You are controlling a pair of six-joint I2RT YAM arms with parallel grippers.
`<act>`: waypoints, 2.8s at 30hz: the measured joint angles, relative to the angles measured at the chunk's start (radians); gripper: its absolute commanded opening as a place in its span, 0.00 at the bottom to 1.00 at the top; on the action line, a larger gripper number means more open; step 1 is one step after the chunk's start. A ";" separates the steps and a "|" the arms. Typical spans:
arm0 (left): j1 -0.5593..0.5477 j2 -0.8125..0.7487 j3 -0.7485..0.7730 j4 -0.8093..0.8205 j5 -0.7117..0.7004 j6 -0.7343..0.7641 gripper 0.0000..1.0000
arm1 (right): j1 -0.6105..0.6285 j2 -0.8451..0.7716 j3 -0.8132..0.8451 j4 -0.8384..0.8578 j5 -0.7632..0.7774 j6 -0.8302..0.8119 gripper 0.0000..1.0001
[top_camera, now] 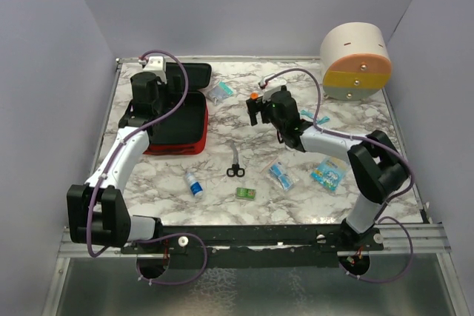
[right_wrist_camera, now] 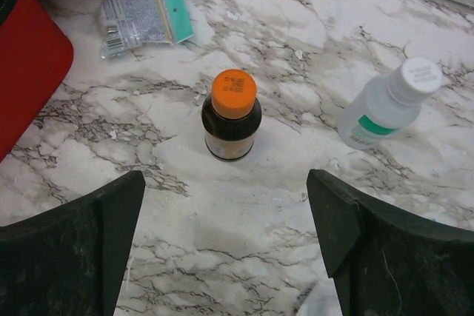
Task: Organize the medicine kit
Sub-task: Pick up the pill bottle at the center of the board.
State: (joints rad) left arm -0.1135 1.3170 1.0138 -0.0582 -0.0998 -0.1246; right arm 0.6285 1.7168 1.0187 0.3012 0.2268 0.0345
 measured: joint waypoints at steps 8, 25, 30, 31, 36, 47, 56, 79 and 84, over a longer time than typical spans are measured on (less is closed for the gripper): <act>0.000 0.039 -0.019 0.019 0.010 -0.009 0.99 | 0.024 0.100 -0.018 0.127 0.005 0.053 0.90; 0.000 0.067 -0.092 0.122 0.050 -0.043 0.99 | 0.035 0.275 -0.009 0.330 0.172 0.109 0.90; 0.000 0.067 -0.124 0.132 0.050 -0.061 0.99 | 0.036 0.317 0.019 0.355 0.186 0.110 0.90; 0.000 0.066 -0.129 0.132 0.050 -0.063 0.99 | 0.037 0.324 0.024 0.358 0.188 0.110 0.90; 0.000 0.059 -0.149 0.136 0.050 -0.068 0.99 | 0.038 0.349 0.035 0.371 0.198 0.110 0.90; -0.001 0.037 -0.161 0.141 0.050 -0.076 0.99 | 0.038 0.381 0.068 0.391 0.225 0.100 0.90; -0.013 0.031 -0.162 0.142 0.050 -0.076 0.99 | 0.038 0.428 0.161 0.357 0.245 0.111 0.88; -0.020 -0.035 -0.225 0.162 0.050 -0.090 0.99 | 0.037 0.468 0.295 0.092 0.338 0.229 0.53; -0.020 -0.035 -0.225 0.163 0.050 -0.092 0.99 | 0.035 0.468 0.295 0.085 0.347 0.251 0.32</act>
State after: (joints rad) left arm -0.1333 1.2819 0.7883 0.1047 -0.0498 -0.2169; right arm 0.6636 2.1845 1.3136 0.3859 0.5739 0.2855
